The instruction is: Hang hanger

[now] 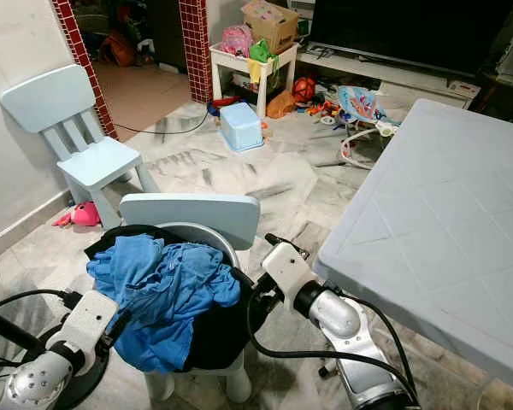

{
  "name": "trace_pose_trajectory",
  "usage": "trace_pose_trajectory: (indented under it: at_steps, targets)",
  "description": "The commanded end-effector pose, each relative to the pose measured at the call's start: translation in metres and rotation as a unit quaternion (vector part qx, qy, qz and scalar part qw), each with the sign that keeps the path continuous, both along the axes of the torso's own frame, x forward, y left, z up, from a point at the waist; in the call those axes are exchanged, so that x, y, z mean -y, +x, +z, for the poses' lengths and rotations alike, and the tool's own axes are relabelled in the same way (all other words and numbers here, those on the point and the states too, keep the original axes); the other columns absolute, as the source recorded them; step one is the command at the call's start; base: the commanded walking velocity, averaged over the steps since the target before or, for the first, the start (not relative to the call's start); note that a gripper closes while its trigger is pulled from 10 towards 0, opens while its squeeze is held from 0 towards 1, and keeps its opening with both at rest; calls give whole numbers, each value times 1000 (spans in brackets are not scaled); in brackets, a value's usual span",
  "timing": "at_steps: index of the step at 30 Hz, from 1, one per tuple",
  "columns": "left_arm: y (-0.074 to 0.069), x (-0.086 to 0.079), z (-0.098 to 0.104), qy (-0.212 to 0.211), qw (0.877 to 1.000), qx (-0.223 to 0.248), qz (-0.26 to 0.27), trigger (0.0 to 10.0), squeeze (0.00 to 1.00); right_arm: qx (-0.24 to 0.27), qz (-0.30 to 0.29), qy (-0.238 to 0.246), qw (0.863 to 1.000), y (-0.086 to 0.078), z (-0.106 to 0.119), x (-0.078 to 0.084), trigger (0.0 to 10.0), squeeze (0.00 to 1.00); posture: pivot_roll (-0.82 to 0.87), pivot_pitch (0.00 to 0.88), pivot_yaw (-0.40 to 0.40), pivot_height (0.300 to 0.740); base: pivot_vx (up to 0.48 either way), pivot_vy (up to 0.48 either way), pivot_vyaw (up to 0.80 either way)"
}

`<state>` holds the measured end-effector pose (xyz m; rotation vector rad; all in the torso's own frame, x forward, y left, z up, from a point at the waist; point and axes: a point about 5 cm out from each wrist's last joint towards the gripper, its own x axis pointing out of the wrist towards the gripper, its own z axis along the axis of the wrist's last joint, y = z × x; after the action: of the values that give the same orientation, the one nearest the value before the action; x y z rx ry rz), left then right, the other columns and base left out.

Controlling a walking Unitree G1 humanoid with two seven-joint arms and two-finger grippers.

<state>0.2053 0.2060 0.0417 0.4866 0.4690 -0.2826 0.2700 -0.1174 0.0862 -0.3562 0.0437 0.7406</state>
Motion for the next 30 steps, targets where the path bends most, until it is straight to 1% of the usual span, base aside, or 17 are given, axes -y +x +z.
trace_pose_trajectory:
  at_steps: [1, 2, 4, 5, 6, 7, 11, 12, 14, 15, 22, 27, 28, 29, 30]
  targets:
    - [2, 1, -1, 0, 1000, -10, -13, 10000, 1000, 8, 0, -4, 1000, 1, 2, 0, 10000, 0, -43, 13, -2, 740, 0, 0, 0]
    - [2, 2, -3, -1, 1000, -17, -14, 10000, 427, 8, 0, -5, 1000, 1, 2, 0, 10000, 0, -47, 13, 2, 740, 0, 0, 0]
    - [2, 2, -4, -2, 1000, -19, -15, 10000, 427, 8, -1, -5, 1000, 1, 2, 1, 10000, 0, -47, 13, 2, 740, 0, 0, 0]
    - [1, 2, -7, -6, 999, -29, -14, 10000, 169, 8, -1, -5, 1000, 1, 1, 1, 10000, 0, -46, 13, 3, 740, 0, 0, 0]
    - [0, 2, -10, -7, 999, -35, -16, 10000, 216, 8, -1, -5, 1000, 1, 1, 1, 10000, 0, -46, 13, 3, 740, 0, 0, 0]
    - [0, 1, -10, -6, 999, -36, -17, 10000, 216, 8, -1, -5, 1000, 1, 1, 0, 10000, 0, -46, 13, 3, 740, 0, 0, 0]
    - [1, 2, -12, -9, 999, -43, -29, 10000, 204, 8, 1, -6, 1000, 0, 1, 0, 10000, 0, -44, 15, 3, 740, 0, 0, 0]
    - [2, 5, -13, -12, 998, -50, -38, 10000, 165, 8, 1, -5, 1000, 0, 1, -1, 10000, 0, -44, 15, 3, 740, 0, 0, 0]
    - [2, 6, -13, -12, 998, -52, -40, 10000, 165, 8, 1, -6, 1000, 0, 0, -1, 10000, 0, -45, 15, 4, 740, 0, 0, 0]
    - [2, 6, -13, -10, 998, -52, -42, 10000, 0, 8, 1, -6, 1000, 0, 0, -1, 10000, 0, -45, 15, 4, 740, 0, 0, 0]
    - [11, 1, -15, -5, 998, -47, -46, 10000, 0, 10, 1, -7, 1000, 0, 1, -1, 10000, 0, -46, 15, 4, 740, 0, 0, 0]
    - [12, 2, -19, -11, 997, -53, -46, 10000, 0, 12, 2, -8, 1000, 0, 1, -2, 10000, 0, -51, 10, 6, 740, 0, 0, 0]
    - [12, 2, -20, -15, 997, -54, -46, 9765, 0, 12, 2, -8, 1000, 0, 1, -2, 10000, 0, -51, 10, 6, 740, 0, 0, 0]
    - [13, 2, -21, -19, 997, -53, -47, 4588, 0, 12, 2, -8, 1000, 0, 1, -2, 10000, 0, -51, 10, 6, 740, 0, 0, 0]
    - [14, 3, -21, -25, 997, -52, -51, 0, 0, 12, 1, -8, 1000, 0, 1, -2, 10000, 0, -52, 9, 7, 740, 0, 0, 0]
